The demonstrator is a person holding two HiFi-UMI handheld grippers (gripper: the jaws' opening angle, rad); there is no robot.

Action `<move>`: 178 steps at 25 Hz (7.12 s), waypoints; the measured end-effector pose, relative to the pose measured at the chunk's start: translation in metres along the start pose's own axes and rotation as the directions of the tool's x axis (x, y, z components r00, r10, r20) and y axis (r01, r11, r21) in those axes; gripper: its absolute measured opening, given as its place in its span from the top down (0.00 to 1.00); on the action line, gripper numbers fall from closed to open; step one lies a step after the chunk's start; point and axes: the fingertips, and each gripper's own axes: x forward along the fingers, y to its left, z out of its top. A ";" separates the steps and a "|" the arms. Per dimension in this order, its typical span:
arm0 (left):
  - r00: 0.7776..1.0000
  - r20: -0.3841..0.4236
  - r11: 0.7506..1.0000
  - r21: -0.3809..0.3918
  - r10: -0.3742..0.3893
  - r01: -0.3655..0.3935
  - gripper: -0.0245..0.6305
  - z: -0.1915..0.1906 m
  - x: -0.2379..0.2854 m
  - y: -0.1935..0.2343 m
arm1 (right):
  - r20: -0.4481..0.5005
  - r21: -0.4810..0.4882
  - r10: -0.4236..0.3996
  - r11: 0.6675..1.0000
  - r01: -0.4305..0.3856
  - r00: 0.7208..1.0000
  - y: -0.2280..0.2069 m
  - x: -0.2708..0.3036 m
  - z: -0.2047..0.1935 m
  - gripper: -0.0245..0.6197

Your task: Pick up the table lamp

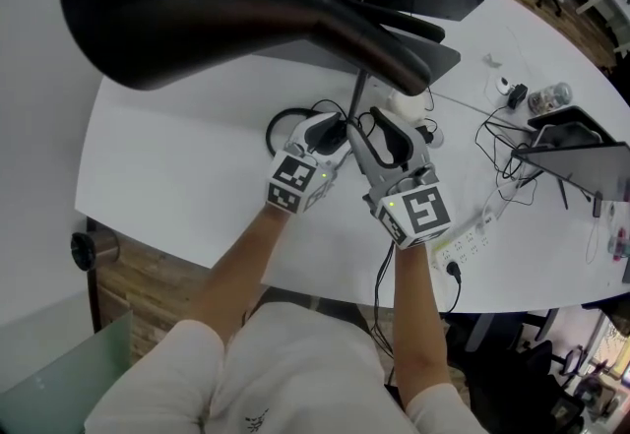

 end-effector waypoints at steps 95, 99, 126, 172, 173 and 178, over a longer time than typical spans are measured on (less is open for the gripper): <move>0.994 0.069 0.987 0.142 -0.080 0.070 0.89 -0.025 0.027 0.000 | 0.184 -0.097 0.208 0.976 -0.193 0.961 0.007 0.026 0.055 0.89; 0.995 0.067 0.988 0.134 -0.080 0.071 0.89 -0.023 0.025 -0.004 | 0.187 -0.091 0.215 0.975 -0.201 0.959 0.009 0.025 0.058 0.90; 0.995 0.054 0.988 0.129 -0.088 0.081 0.89 0.033 0.001 -0.058 | 0.216 -0.063 0.216 0.976 -0.207 0.952 0.013 -0.022 0.123 0.90; 0.984 0.033 0.969 0.181 -0.177 0.169 0.89 0.137 -0.055 -0.161 | 0.256 -0.053 0.190 0.982 -0.183 0.948 0.040 -0.115 0.245 0.90; 0.983 0.033 0.968 0.184 -0.182 0.173 0.89 0.140 -0.055 -0.162 | 0.259 -0.052 0.187 0.982 -0.179 0.948 0.039 -0.116 0.248 0.90; 0.980 0.036 0.963 0.197 -0.195 0.185 0.89 0.154 -0.054 -0.163 | 0.275 -0.052 0.184 0.983 -0.177 0.944 0.034 -0.118 0.262 0.90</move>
